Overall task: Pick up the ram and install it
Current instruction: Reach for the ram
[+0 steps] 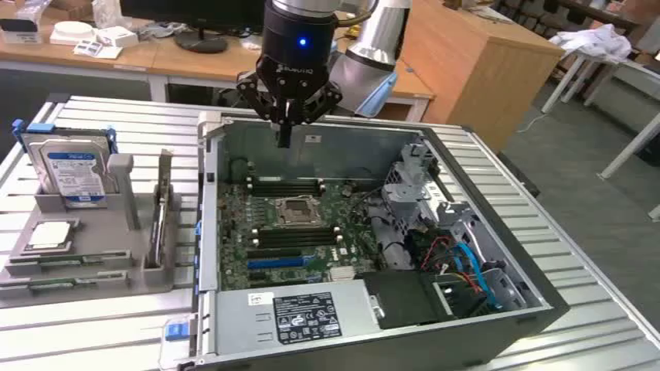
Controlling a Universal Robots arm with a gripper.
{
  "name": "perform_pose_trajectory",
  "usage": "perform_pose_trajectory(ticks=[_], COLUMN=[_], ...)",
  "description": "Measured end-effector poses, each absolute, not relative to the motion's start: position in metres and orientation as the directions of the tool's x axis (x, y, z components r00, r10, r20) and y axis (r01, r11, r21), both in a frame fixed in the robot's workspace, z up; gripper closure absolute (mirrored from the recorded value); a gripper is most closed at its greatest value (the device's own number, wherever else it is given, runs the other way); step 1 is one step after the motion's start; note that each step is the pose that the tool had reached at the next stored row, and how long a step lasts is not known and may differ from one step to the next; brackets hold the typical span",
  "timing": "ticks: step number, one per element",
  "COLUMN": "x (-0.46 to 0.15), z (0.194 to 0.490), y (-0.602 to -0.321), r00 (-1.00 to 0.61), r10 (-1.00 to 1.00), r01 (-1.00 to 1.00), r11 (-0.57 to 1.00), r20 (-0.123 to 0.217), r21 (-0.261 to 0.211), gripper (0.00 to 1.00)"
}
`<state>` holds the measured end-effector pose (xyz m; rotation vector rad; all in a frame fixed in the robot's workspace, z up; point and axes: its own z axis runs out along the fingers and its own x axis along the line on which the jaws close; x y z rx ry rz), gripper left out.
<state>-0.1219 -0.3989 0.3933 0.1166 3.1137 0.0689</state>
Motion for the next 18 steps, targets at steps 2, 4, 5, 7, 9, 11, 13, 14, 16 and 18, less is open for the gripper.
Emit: perform_pose_trajectory(ticks=[2,4,5,7,9,11,13,14,16,18], x=[-0.122,-0.122,-0.122,-0.122,-0.122,-0.122,-0.123,-0.123,-0.132,-0.137], z=[0.393,0.393,0.393,0.393,0.393,0.393,0.393,0.393,0.393,0.393], y=[-0.399,-0.399,-0.399,-0.399,-0.399,-0.399,-0.399,-0.399,-0.399,-0.399], r00=[-0.997,-0.997,-0.997,-0.997,-0.997,-0.997,-0.997,-0.997,-0.997,-0.997], r10=[0.075,0.075,0.075,0.075,0.075,0.075,0.075,0.075,0.075,0.075], r01=[0.074,0.074,0.074,0.074,0.074,0.074,0.074,0.074,0.074,0.074], r11=[0.996,0.996,0.996,0.996,0.996,0.996,0.996,0.996,0.996,0.996], r20=[-0.023,-0.023,-0.023,-0.023,-0.023,-0.023,-0.023,-0.023,-0.023,-0.023], r21=[0.045,0.045,0.045,0.045,0.045,0.045,0.045,0.045,0.045,0.045], gripper=[0.9,0.9,0.9,0.9,0.9,0.9,0.9,0.9,0.9,0.9])
